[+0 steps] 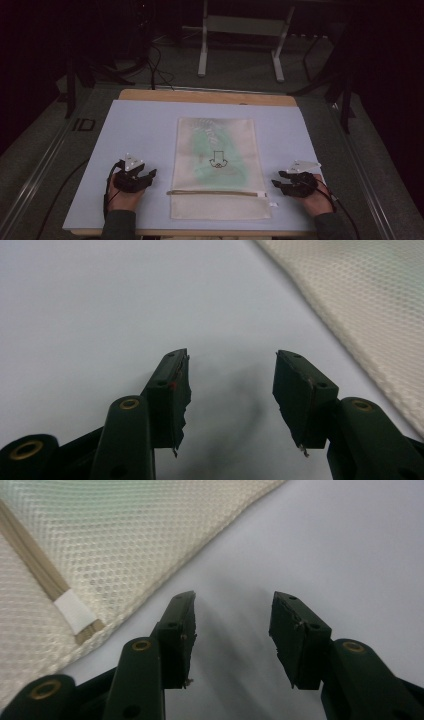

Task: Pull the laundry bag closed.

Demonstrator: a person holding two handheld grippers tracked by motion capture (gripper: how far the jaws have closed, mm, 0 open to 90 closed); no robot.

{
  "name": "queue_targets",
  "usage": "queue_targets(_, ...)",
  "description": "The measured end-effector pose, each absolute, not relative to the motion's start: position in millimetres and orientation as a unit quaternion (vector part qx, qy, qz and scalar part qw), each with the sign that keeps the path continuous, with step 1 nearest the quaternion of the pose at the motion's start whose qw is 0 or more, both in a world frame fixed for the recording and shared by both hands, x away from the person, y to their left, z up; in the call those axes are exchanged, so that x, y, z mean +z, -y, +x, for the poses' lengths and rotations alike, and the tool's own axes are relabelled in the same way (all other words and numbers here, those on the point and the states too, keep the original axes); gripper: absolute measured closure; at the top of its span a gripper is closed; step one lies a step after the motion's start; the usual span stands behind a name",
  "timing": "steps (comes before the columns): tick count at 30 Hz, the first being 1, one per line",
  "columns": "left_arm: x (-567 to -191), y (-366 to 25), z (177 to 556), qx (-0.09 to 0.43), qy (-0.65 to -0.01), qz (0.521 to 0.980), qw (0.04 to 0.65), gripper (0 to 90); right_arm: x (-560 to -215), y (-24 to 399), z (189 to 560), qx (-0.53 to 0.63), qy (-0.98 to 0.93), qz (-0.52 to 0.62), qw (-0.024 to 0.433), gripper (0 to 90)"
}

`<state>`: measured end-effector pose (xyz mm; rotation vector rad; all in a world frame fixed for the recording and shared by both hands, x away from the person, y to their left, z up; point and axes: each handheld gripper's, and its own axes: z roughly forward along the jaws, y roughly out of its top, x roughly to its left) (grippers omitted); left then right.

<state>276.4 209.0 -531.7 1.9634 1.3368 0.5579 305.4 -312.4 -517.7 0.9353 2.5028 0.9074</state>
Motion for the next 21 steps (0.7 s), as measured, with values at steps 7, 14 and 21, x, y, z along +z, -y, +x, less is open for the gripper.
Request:
queue_targets(7, -531.5, -205.1, 276.9, 0.196, -0.492, 0.775, 0.344, 52.7, -517.4, 306.2, 302.1, 0.297, -0.892, 0.312, 0.141, 54.8)
queue_targets(14, -530.4, -203.8, 275.7, 0.183, -0.479, 0.784, 0.349, 54.8, -512.8, 297.7, 297.8, 0.284, -0.903, 0.292, 0.134, 55.8)
queue_targets(21, -529.2, -203.1, 274.1, 0.178, -0.470, 0.788, 0.355, 56.2, -510.2, 293.3, 297.4, 0.277, -0.911, 0.278, 0.128, 55.7)
